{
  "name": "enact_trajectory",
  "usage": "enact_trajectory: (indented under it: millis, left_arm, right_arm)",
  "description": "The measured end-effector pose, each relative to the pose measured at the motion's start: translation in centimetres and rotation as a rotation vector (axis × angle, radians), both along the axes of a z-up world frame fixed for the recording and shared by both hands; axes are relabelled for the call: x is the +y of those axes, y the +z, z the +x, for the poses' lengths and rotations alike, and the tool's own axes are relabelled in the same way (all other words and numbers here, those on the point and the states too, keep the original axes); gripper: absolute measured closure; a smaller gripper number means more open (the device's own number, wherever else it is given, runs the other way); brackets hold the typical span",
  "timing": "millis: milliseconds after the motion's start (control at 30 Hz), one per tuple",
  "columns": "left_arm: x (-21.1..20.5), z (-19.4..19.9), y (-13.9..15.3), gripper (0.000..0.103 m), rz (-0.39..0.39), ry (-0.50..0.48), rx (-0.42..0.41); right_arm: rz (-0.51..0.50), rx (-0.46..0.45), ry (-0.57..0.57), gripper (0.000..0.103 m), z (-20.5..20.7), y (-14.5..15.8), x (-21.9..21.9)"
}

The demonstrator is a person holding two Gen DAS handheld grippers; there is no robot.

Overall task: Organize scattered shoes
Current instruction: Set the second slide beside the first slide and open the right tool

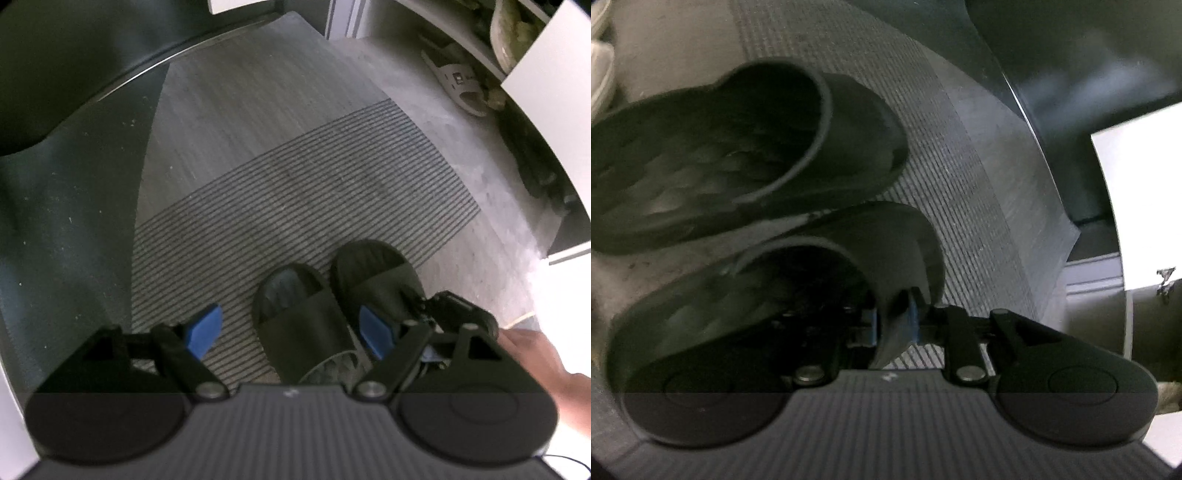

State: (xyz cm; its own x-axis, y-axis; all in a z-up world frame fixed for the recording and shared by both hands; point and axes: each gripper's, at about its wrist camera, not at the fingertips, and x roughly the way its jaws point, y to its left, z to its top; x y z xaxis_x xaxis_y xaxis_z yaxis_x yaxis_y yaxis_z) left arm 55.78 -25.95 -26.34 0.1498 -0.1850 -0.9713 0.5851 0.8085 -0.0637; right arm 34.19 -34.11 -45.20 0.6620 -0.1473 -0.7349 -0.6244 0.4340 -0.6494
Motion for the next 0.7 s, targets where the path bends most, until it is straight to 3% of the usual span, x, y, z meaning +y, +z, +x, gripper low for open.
enact_trajectory:
  millis: [100, 167, 233, 300, 333, 433, 567, 700]
  left_arm:
    - [0.1, -0.1, 0.0, 0.019, 0.002, -0.010, -0.006]
    - [0.1, -0.1, 0.2, 0.019, 0.002, -0.022, -0.017]
    - [0.1, -0.1, 0.8, 0.020, -0.005, -0.050, -0.029]
    - [0.1, 0.2, 1.9, 0.019, -0.022, -0.071, -0.054]
    - [0.3, 0.3, 2.5, 0.019, -0.033, -0.078, -0.069]
    - [0.6, 1.2, 4.8, 0.019, -0.033, -0.100, -0.085]
    - [1.5, 3.6, 9.5, 0.019, -0.056, -0.112, -0.035]
    - [3.8, 6.5, 15.6, 0.017, -0.088, -0.225, -0.072]
  right_arm:
    - [0.004, -0.004, -0.039, 0.083, 0.4, 0.1, -0.4]
    - [0.004, 0.002, -0.049, 0.075, 0.7, 0.0, -0.6]
    - [0.010, 0.025, -0.065, 0.056, 0.9, 0.4, -0.3]
    - [0.006, 0.029, -0.082, 0.022, 0.7, 1.1, -0.3]
    - [0.006, 0.030, -0.096, 0.017, 0.6, 1.7, -0.3]
    - [0.056, 0.063, -0.239, 0.016, 0.8, 4.0, -0.6]
    - [0.121, 0.106, -0.469, 0.016, 1.3, 8.3, -0.6]
    - [0.320, 0.082, -0.864, 0.016, 3.5, 16.7, -0.2]
